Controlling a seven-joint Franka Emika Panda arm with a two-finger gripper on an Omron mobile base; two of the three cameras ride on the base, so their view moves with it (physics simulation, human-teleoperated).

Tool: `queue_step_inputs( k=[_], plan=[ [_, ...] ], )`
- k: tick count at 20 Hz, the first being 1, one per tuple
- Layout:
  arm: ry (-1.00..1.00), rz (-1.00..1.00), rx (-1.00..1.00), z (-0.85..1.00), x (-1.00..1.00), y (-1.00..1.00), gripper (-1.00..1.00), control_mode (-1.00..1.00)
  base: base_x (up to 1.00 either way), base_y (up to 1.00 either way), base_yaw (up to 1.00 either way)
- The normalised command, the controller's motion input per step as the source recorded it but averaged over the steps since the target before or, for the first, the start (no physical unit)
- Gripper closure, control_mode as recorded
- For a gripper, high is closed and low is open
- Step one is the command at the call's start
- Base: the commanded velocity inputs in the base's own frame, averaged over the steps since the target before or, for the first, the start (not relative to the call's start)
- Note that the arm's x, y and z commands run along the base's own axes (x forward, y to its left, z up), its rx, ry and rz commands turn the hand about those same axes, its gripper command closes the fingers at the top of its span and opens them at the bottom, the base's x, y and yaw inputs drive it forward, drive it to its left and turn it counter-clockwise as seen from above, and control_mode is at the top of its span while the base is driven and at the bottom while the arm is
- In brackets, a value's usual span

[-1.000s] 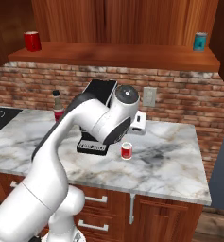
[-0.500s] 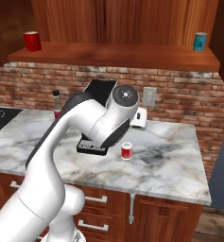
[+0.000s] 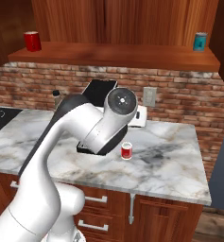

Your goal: Pick the cans from the counter and place them in their designated side in the cabinet.

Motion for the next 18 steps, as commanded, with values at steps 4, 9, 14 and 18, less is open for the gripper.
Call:
queue_step_inputs(
  k=[4,9,14,18],
  plan=[
    [-0.10,0.00,-0.01,0.26,-0.22,0.00,1.00,-1.00,0.00,0.00,0.00],
    [-0.08,0.00,-0.01,0.23,-0.21,0.00,1.00,-1.00,0.00,0.00,0.00],
    [-0.08,0.00,-0.01,0.23,-0.13,0.03,1.00,-1.00,0.00,0.00,0.00],
    [-0.09,0.00,-0.01,0.26,-0.11,0.06,1.00,-1.00,0.00,0.00,0.00]
  ],
)
